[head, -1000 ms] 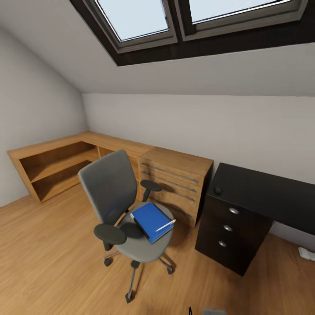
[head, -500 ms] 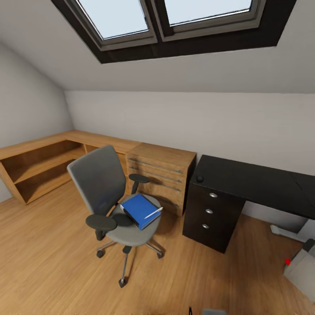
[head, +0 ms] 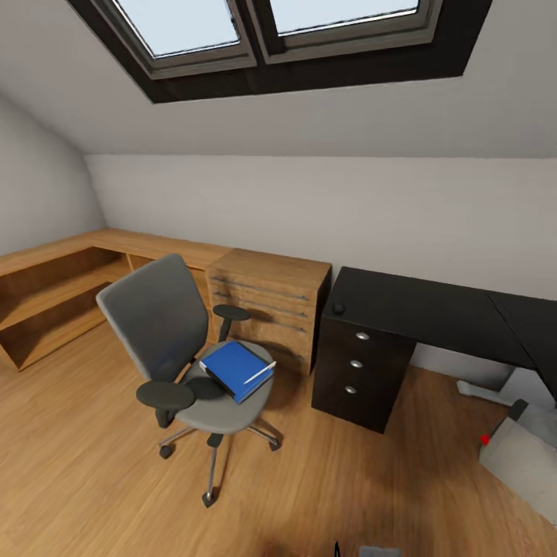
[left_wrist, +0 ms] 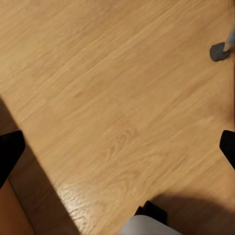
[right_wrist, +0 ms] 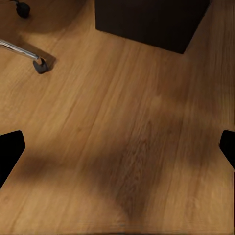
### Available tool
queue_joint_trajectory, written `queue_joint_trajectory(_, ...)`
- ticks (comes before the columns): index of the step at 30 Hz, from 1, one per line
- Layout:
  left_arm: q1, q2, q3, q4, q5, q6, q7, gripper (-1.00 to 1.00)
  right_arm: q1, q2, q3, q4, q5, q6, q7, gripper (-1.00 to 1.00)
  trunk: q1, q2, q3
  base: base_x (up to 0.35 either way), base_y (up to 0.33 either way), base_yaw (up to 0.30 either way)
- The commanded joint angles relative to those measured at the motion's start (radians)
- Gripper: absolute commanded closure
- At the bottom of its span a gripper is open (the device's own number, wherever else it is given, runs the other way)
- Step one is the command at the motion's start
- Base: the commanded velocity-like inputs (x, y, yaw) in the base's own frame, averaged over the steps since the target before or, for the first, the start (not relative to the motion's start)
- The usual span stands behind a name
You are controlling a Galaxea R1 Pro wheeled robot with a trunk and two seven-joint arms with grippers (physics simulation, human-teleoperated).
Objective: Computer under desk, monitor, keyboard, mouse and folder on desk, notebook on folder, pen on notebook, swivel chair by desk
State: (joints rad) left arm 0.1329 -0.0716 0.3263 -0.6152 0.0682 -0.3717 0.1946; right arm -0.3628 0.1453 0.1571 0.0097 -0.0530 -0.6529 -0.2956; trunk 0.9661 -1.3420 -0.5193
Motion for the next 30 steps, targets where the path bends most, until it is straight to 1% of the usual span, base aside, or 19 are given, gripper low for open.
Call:
queue_joint_trajectory(1,0.000,0.000,0.000,-0.001,0.007,-0.002,-0.001,-1.00,-0.001,0.000,0.009,0.001,-0.005,-0.002,-0.005,-1.00,0.000,-0.001,-0.001,0.000,0.110,-0.252)
queue_joint_trajectory(3,0.000,0.000,-0.001,0.001,0.007,-0.001,-0.001,-1.00,-0.001,0.000,0.009,0.001,-0.005,-0.002,-0.005,-1.00,0.000,-0.001,-0.002,0.000,0.192,-0.275)
queue_joint_trajectory(6,0.000,0.002,-0.015,0.035,0.006,-0.001,-0.001,-1.00,-0.001,0.000,0.009,0.001,-0.005,-0.002,-0.005,-1.00,0.000,-0.001,-0.002,0.024,0.159,-0.290)
queue_joint_trajectory(16,0.000,0.004,-0.021,0.049,0.005,-0.001,-0.001,-1.00,-0.001,0.002,0.010,0.001,-0.003,-0.002,-0.005,-1.00,0.000,-0.001,-0.002,0.005,0.017,-0.276)
queue_joint_trajectory(20,0.000,0.004,-0.021,0.049,0.005,-0.001,-0.001,-1.00,-0.001,0.001,0.010,0.001,-0.002,-0.002,-0.005,-1.00,0.000,-0.001,-0.002,0.107,0.000,-0.090)
queue_joint_trajectory(26,0.001,0.004,-0.021,0.049,0.005,-0.001,-0.001,-1.00,-0.001,0.001,0.010,0.001,-0.002,-0.001,-0.005,-1.00,0.000,-0.001,-0.002,0.199,0.000,-0.014)
queue_joint_trajectory(30,0.000,0.003,-0.021,0.049,0.005,-0.002,-0.001,-1.00,-0.001,-0.001,0.008,0.000,-0.006,0.002,-0.006,-1.00,0.000,-0.001,-0.002,0.065,0.000,-0.002)
